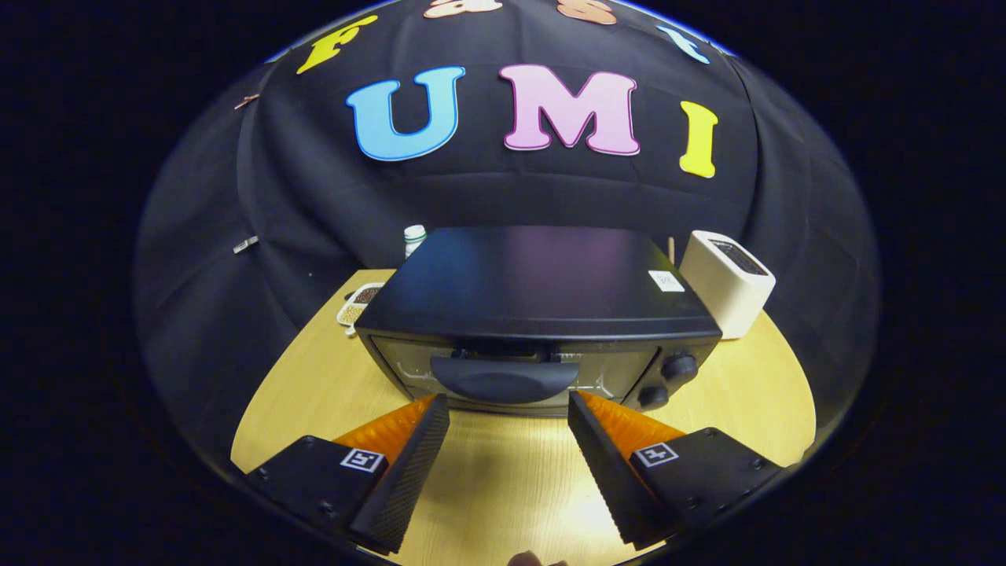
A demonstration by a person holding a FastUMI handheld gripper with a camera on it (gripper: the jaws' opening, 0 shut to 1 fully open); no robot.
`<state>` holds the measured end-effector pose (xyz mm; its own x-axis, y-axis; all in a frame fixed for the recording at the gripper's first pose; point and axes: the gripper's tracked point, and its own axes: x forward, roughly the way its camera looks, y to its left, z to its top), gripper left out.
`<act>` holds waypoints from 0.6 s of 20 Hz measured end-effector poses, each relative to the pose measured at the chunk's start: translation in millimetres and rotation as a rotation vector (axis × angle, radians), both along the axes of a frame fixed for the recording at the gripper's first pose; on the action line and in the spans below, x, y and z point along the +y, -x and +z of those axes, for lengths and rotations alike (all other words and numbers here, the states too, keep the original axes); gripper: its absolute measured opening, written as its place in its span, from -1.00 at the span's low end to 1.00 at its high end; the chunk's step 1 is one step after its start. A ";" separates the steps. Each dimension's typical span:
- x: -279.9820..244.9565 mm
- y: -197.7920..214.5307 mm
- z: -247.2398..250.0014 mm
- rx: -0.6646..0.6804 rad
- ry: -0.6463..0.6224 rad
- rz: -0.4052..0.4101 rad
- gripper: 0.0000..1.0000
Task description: Open the toaster oven, put the food inside, and close the toaster oven door.
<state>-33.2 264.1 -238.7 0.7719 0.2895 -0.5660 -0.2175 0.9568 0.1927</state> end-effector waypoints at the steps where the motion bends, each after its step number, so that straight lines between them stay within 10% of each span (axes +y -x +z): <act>1: -3.6 3.4 4.8 -0.013 -0.002 0.006 0.98; 12: -69.3 5.8 107.2 -0.197 -0.095 0.015 0.98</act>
<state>-39.1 194.8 -131.5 0.8602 0.3462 -0.3743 -0.2735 0.9329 0.2342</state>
